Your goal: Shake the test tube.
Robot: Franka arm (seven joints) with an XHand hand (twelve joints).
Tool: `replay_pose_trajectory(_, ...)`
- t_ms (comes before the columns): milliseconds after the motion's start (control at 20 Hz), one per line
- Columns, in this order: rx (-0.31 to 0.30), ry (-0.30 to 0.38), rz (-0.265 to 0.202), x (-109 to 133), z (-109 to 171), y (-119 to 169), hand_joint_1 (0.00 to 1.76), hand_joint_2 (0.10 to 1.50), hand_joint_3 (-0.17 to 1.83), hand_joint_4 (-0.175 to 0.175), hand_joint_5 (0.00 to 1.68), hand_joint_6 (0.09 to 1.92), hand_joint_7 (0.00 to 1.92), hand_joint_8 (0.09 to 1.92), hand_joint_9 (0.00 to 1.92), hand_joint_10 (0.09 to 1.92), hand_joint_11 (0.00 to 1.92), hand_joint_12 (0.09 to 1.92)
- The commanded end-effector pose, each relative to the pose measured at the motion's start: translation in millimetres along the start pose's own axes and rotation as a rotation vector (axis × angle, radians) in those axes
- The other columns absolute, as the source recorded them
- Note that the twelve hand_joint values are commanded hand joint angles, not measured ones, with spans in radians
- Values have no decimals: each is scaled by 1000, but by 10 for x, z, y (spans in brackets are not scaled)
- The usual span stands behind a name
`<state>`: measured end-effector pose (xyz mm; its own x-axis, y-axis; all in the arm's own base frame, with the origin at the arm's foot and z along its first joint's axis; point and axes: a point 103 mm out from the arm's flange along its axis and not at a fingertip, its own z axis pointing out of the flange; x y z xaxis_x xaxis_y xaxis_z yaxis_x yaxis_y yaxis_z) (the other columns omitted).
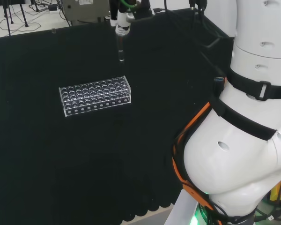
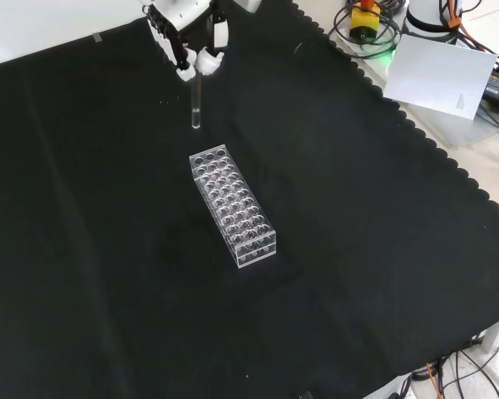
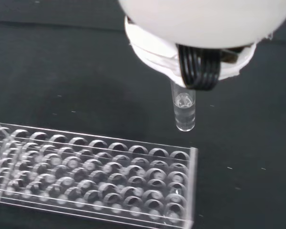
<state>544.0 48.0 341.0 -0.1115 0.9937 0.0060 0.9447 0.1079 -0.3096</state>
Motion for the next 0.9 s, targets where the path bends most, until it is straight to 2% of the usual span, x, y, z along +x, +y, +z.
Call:
replay_pose_trajectory(50, -5, 33, -101, 500, -29, 134, 1449, 524, 766, -175, 1463, 87, 1472, 616, 1446, 416, 1376, 1074)
replay_pose_trajectory(350, -12, 52, -184, 932, -92, 209, 1449, 525, 766, -175, 1464, 87, 1471, 616, 1446, 416, 1376, 1075)
replay_pose_trajectory(500, -15, 61, -207, 1045, -111, 224, 1449, 524, 766, -175, 1464, 87, 1471, 616, 1447, 415, 1376, 1075)
replay_pose_trajectory(650, -18, 65, -210, 990, -108, 195, 1449, 524, 766, -175, 1465, 87, 1471, 617, 1447, 415, 1376, 1075)
replay_pose_trajectory(900, -2, 46, -173, 891, -49, 198, 1449, 524, 766, -175, 1466, 87, 1470, 618, 1447, 415, 1375, 1075)
